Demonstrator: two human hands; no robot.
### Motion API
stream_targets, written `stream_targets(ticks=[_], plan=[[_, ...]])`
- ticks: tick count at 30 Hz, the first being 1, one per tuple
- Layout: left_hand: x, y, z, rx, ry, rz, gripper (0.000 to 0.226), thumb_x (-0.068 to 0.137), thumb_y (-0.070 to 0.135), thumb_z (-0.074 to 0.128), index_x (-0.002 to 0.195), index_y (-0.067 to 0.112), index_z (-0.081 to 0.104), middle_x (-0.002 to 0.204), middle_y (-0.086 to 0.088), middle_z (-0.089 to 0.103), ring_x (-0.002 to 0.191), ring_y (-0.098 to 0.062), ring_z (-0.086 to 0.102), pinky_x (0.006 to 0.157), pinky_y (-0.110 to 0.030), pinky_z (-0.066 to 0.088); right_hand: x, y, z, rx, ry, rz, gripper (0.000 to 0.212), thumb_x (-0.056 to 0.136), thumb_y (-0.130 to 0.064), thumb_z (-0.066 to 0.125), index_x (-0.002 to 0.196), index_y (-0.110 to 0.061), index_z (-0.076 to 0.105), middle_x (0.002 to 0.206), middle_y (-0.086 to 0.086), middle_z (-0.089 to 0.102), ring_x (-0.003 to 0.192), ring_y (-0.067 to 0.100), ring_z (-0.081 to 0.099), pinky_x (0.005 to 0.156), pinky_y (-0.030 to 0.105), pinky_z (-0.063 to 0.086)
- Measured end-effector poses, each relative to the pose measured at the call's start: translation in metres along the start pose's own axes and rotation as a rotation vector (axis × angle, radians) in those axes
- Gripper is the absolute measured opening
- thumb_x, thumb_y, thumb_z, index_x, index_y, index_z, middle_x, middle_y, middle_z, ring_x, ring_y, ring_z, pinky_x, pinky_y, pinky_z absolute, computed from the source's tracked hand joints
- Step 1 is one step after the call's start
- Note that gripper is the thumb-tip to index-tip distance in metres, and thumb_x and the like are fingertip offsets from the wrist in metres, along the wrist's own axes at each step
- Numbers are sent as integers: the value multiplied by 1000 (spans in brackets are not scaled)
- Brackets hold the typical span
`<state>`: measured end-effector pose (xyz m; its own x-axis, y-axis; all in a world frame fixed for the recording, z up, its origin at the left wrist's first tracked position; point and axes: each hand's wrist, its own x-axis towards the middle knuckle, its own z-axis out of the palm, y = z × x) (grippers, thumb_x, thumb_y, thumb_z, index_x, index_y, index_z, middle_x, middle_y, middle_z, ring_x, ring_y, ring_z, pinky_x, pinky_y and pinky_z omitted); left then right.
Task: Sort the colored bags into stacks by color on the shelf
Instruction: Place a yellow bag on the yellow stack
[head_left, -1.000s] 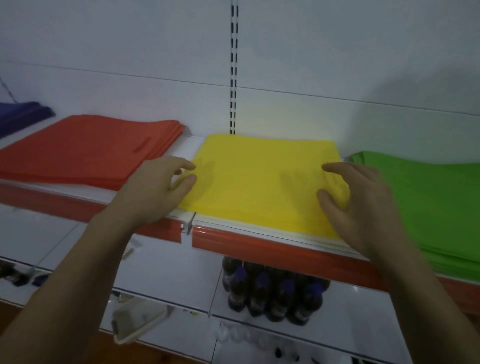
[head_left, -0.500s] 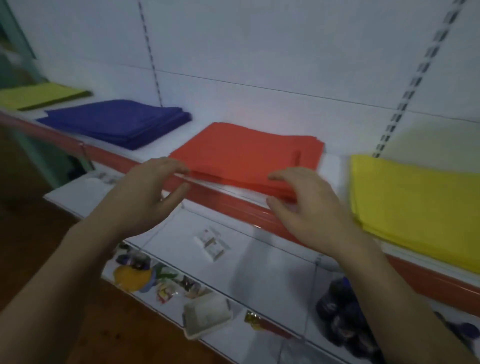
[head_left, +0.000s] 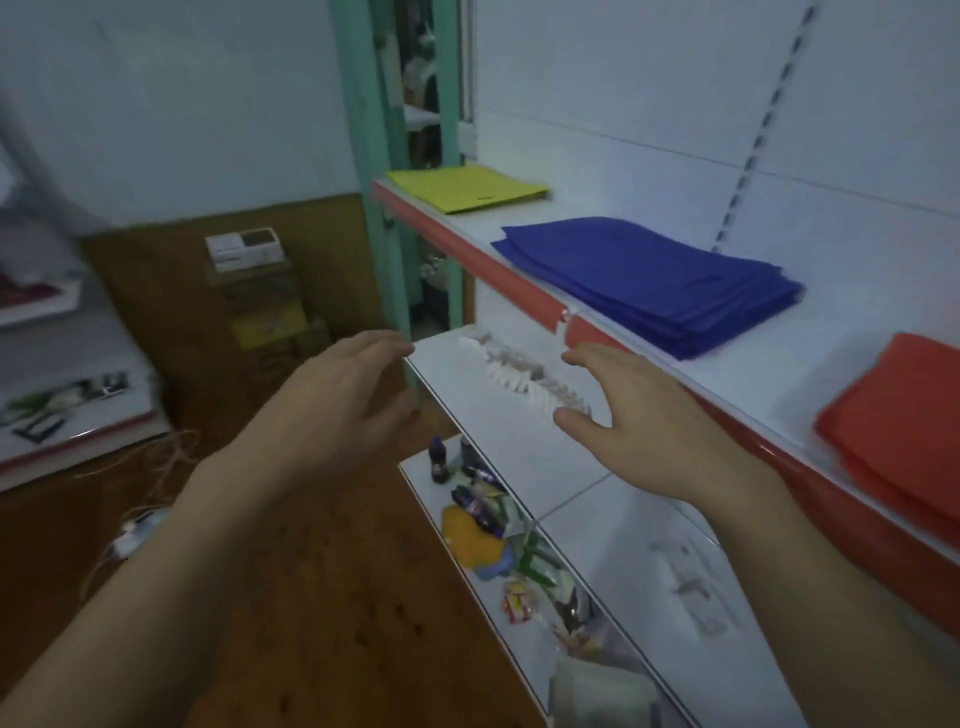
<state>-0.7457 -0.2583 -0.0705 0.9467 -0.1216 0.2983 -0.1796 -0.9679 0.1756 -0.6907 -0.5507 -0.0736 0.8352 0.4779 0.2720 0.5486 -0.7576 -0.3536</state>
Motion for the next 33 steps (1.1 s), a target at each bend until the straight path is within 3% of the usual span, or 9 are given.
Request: stream_targets(ticks=[2,6,15,20,24,29,33], plan=[[15,-35,3,24,2,-57,57,96,51,47,146,24,43,152,4,42,136,-18,44,108,-44,43,40,-3,18,24,-7,4,57,94,-45,60,143,-21,45,144,-3,51,131,19,47,108,43,41],[64,-96,14,58,-3,-103,59,94,56,42,145,27,42,153,7,40,136,-16,44,108,-43,44,127,-12,50,70,-2,-6,56,94,-46,59,144,-26,44,146,-8,50,131,14,47,105,34,40],[214,-218,13,48,33,-147,54,97,47,49,145,23,44,153,1,40,136,-22,44,108,-44,42,322,-28,87,83,12,-18,55,96,-45,57,145,-24,44,145,-6,49,132,15,45,106,35,41],[277,-275,31,-2,13,-168,54,97,45,52,145,22,45,153,1,41,135,-19,45,108,-42,44,391,-31,112,138,-33,65,57,95,-49,56,145,-24,45,144,-6,50,130,16,48,105,37,44],[347,-310,56,-52,5,-74,53,96,44,53,142,18,49,149,0,45,126,-18,52,105,-34,45,425,-21,119,156,41,132,49,94,-49,54,138,-29,48,134,-13,52,122,12,49,95,31,46],[449,-347,77,-120,16,148,51,97,44,51,138,15,53,145,-4,50,133,-19,46,109,-34,36,468,-9,128,60,161,239,54,95,-48,53,145,-30,42,145,-16,44,135,7,35,106,28,36],[528,-367,93,-198,-61,306,58,92,52,44,139,19,53,148,-3,46,135,-20,44,110,-40,36,513,-2,143,-37,239,416,52,94,-46,57,143,-30,46,144,-10,47,133,14,37,102,28,35]])
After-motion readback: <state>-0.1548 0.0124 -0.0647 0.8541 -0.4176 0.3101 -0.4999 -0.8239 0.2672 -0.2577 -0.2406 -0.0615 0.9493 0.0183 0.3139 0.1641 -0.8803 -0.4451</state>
